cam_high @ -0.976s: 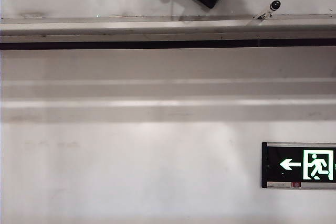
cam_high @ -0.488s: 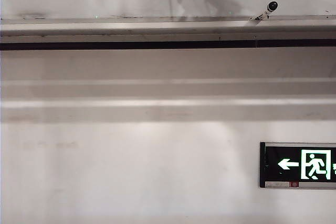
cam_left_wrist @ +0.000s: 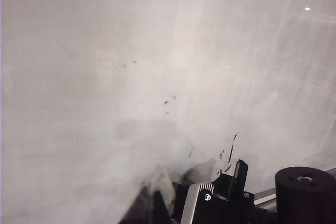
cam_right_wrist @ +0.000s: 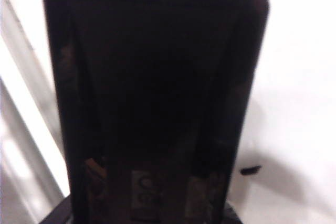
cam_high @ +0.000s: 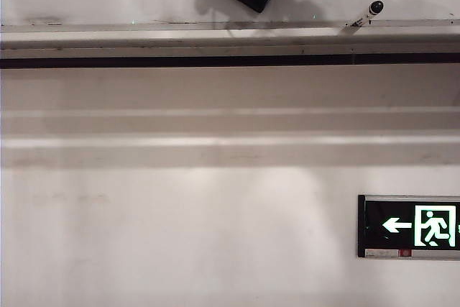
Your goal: Wipe the whiteboard clean using the black magnetic whiteboard eraser attached to the whiteboard.
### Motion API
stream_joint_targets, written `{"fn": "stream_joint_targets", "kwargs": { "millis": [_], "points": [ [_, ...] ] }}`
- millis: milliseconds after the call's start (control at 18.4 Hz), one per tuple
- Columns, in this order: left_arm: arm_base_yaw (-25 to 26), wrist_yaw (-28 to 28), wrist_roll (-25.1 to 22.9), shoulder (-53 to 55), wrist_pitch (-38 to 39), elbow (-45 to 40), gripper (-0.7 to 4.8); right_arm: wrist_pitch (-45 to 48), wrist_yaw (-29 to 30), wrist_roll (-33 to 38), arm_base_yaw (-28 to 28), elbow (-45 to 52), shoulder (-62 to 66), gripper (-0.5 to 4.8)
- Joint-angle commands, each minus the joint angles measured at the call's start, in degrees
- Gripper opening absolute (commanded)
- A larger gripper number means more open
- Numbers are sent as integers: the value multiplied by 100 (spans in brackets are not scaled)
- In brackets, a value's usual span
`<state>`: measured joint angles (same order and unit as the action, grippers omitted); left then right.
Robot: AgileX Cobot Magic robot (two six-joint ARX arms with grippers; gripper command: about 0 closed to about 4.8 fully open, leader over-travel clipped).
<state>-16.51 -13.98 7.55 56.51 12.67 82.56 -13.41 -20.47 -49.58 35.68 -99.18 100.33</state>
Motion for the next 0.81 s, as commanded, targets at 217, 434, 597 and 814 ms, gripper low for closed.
{"fn": "stream_joint_targets", "kwargs": {
  "millis": [217, 434, 597, 814],
  "points": [
    [-4, -42, 20, -26, -114, 24, -6, 1399, -1888, -339, -192, -50, -192, 0],
    [-4, -44, 22, -26, -118, 24, -6, 1416, -1989, -511, -407, -50, -623, 0],
    [-2, -44, 22, -33, -118, 24, -6, 1204, -1539, -634, -931, -48, -1123, 0],
    [-4, -68, 107, -33, -118, 24, -6, 433, -315, -638, -1377, -48, -1355, 0]
  ]
}}
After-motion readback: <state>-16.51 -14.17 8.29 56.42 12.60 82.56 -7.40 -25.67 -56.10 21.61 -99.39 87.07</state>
